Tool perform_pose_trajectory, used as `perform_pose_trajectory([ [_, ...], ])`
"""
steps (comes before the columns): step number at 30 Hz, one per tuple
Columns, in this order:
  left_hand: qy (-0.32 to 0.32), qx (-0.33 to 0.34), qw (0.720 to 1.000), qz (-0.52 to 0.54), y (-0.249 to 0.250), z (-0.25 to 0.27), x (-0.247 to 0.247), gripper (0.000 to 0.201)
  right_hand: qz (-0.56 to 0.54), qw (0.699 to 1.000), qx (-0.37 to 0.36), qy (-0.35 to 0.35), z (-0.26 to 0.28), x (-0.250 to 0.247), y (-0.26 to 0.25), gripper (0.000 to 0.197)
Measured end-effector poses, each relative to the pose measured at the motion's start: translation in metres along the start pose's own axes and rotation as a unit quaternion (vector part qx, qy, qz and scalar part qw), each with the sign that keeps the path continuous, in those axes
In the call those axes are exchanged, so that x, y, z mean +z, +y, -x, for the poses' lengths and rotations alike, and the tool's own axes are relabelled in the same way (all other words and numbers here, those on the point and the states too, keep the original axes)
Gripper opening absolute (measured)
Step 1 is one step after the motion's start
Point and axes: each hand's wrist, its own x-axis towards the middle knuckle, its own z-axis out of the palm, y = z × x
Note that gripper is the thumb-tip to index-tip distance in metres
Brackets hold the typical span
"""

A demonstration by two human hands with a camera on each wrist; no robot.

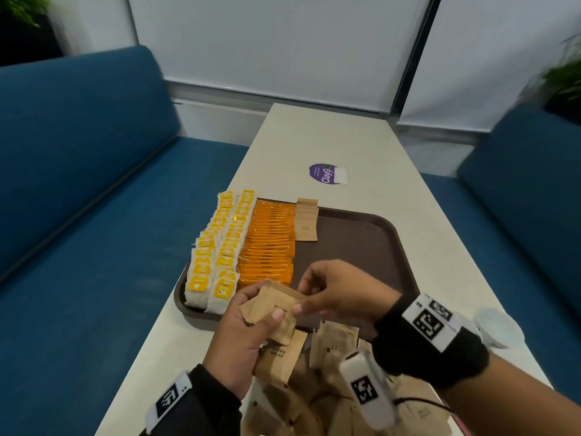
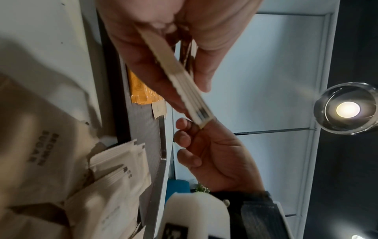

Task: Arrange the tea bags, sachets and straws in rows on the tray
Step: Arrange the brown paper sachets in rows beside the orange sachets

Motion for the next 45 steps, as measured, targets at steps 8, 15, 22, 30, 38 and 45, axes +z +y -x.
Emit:
perform_pose_trajectory([
  [8, 0.025, -0.017, 1.000, 0.001, -0.003, 0.002, 0.001, 0.018, -0.178, 0.983, 0.027, 0.037, 0.002, 0.017, 0.019, 0.014],
  [15, 0.046, -0.024, 0.998, 0.020, 0.001, -0.004, 0.001, 0.020, -0.222, 0.973, 0.029, 0.060, -0.008, 0.009, 0.017, 0.010],
  [22, 0.018, -0.030, 0.998, 0.047, 0.005, -0.018, 0.007, 0.023, -0.259, 0.965, -0.007, 0.045, -0.029, -0.020, -0.001, 0.010],
  [30, 0.045, -0.025, 0.998, 0.038, 0.003, -0.023, -0.006, 0.024, -0.085, 0.957, 0.002, 0.279, -0.102, -0.076, 0.022, 0.013],
  [38, 0.048, -0.046, 0.997, 0.049, 0.000, -0.020, -0.013, 0.025, -0.028, 0.969, 0.125, 0.210, -0.169, -0.084, 0.040, 0.010],
  [45, 0.051, -0.052, 0.996, 0.045, 0.000, -0.021, -0.020, 0.025, -0.027, 0.970, 0.129, 0.203, -0.189, -0.078, 0.042, 0.015],
])
